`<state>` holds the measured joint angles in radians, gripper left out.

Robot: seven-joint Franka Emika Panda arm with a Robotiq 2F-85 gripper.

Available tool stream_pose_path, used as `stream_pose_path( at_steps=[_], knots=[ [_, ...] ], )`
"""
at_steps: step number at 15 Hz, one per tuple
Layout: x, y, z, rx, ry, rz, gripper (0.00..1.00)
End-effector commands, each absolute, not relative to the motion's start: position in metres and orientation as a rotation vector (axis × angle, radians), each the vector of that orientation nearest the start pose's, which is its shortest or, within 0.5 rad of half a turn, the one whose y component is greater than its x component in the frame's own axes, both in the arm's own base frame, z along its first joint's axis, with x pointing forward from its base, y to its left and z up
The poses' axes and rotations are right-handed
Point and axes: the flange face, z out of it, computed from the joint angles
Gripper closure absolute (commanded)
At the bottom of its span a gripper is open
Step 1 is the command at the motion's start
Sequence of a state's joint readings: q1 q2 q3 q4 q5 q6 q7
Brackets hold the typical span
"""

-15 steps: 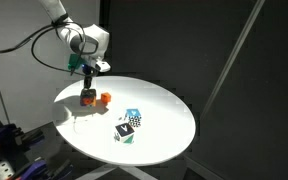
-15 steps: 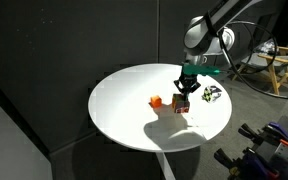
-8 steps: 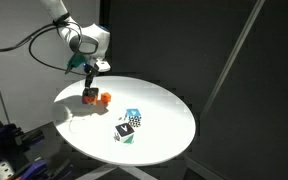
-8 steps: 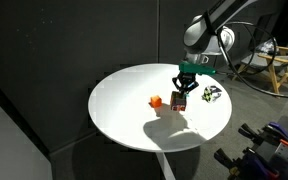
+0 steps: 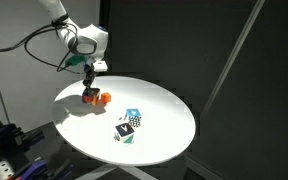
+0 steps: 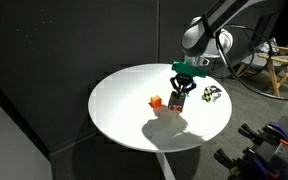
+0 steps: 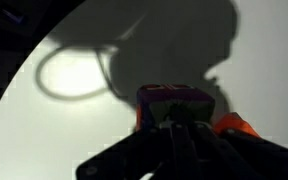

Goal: Pick up the block with a house image and move it to the left on the table

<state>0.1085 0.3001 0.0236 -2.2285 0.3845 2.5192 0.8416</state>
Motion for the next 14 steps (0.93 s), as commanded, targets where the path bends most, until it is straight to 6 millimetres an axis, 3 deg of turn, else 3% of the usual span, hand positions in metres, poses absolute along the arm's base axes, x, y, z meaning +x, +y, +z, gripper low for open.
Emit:
stream_pose_path(
  at_steps=[1,11,12,14],
  knots=[
    [0.547,0.077,0.223,-2.495,1.531,0.159,0.99],
    [0.547,0.081,0.192,-2.463,1.592,0.164,0.98],
    [0.546,0.081,0.191,-2.468,1.584,0.167,0.73],
    [0.545,0.082,0.192,-2.470,1.577,0.173,0.68]
  ],
)
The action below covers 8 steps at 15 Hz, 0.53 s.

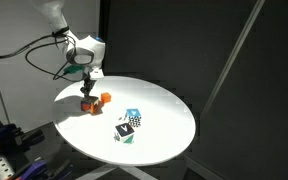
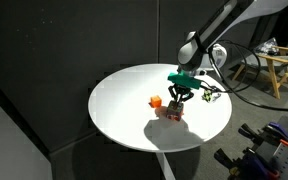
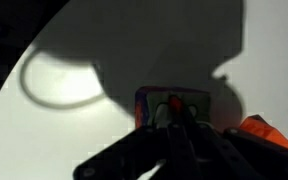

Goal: Pick up the block with a house image and move it to the left on the table

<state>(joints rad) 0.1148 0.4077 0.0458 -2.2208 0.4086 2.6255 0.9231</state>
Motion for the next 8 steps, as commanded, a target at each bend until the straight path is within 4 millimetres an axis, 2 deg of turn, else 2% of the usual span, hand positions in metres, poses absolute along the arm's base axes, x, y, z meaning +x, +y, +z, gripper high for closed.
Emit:
stream_pose_path(
  at_steps=[1,8],
  knots=[
    [0.544,0.082,0.193,-2.472,1.572,0.178,0.59],
    [0.529,0.080,0.208,-2.585,1.409,0.208,0.04]
  ],
)
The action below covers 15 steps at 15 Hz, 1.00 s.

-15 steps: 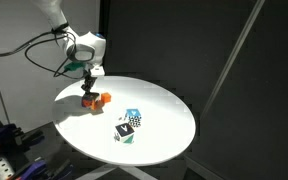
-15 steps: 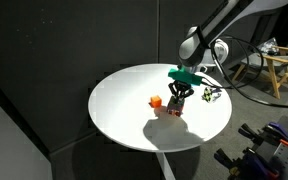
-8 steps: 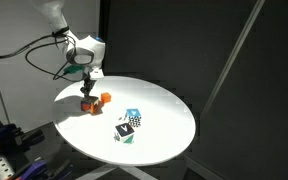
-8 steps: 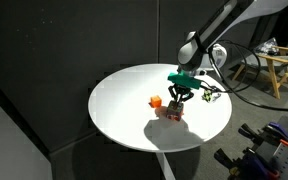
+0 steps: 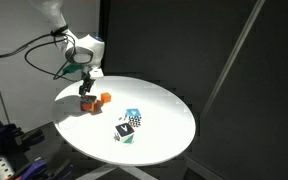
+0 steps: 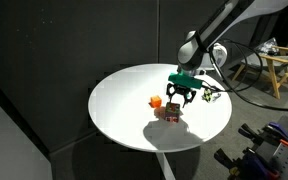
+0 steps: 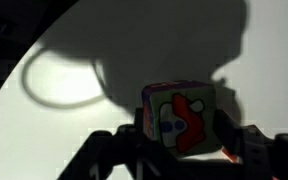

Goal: Pick up the block with a house image and move it to the left on the table

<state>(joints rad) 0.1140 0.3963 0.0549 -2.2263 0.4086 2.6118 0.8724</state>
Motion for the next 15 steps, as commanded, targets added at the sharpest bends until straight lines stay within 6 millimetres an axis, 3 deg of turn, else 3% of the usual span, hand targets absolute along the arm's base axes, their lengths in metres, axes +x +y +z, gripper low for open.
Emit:
stream_pose_path(
  at_steps=[1,15],
  knots=[
    [0.526,0.078,0.211,-2.614,1.369,0.218,0.01],
    [0.474,0.043,0.269,-2.963,0.776,0.221,0.00]
  ],
)
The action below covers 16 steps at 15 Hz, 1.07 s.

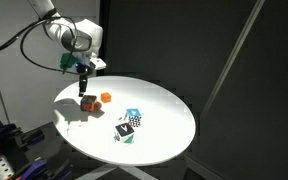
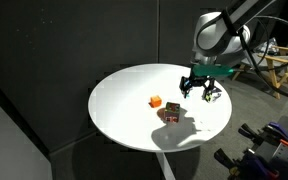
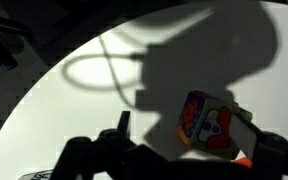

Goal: Pick up the block with a house image and move it to the left on the table

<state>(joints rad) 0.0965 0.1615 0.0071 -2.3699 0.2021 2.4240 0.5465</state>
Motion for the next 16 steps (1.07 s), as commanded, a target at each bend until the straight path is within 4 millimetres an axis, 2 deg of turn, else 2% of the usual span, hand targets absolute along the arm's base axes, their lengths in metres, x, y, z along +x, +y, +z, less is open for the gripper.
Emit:
stream_pose_path(
  at_steps=[1,8,16],
  knots=[
    [0.470,0.042,0.273,-2.976,0.737,0.226,0.00],
    [0.434,0.029,0.306,-3.036,0.519,0.272,0.00],
    [0.395,0.018,0.337,-3.012,0.524,0.270,0.00]
  ],
)
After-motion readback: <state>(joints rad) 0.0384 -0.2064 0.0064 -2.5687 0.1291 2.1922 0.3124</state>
